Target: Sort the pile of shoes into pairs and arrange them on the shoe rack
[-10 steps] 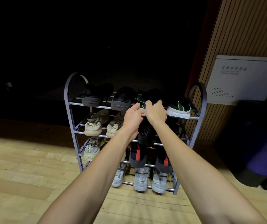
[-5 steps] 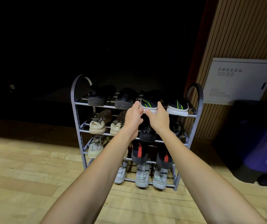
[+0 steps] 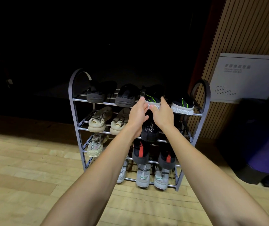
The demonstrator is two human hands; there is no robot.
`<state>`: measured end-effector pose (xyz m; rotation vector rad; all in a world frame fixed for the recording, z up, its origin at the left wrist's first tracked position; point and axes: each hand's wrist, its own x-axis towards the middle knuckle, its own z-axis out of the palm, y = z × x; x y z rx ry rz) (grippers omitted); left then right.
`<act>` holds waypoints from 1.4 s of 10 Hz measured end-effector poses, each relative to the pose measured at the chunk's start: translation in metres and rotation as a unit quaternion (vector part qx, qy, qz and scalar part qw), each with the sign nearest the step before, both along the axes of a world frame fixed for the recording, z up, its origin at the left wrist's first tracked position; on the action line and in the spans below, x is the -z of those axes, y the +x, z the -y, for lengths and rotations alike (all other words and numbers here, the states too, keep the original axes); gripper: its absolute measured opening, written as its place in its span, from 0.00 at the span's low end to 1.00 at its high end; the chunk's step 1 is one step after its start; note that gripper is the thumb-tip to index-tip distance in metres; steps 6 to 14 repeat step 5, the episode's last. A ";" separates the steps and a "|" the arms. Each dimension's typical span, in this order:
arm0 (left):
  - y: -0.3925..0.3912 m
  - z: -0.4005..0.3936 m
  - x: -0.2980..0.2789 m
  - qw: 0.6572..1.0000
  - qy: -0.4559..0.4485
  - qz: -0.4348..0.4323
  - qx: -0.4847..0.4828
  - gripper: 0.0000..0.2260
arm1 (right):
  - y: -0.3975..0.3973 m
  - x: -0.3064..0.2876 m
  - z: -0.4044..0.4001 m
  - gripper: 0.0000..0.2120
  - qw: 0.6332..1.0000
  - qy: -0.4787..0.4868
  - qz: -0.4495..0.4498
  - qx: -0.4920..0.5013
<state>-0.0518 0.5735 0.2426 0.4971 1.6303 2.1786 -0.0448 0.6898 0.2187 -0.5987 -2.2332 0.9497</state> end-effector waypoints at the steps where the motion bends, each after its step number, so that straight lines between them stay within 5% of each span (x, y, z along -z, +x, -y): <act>1: -0.001 -0.001 0.001 1.000 -0.012 -0.015 -0.005 0.23 | 0.000 -0.001 -0.002 0.33 1.000 -0.006 -0.002 -0.002; 5: -0.007 0.061 -0.009 0.987 -0.054 -0.115 -0.099 0.15 | 0.044 -0.015 -0.001 0.20 0.991 -0.086 -0.052 -0.092; 14: -0.007 0.061 -0.009 0.987 -0.054 -0.115 -0.099 0.15 | 0.044 -0.015 -0.001 0.20 0.991 -0.086 -0.052 -0.092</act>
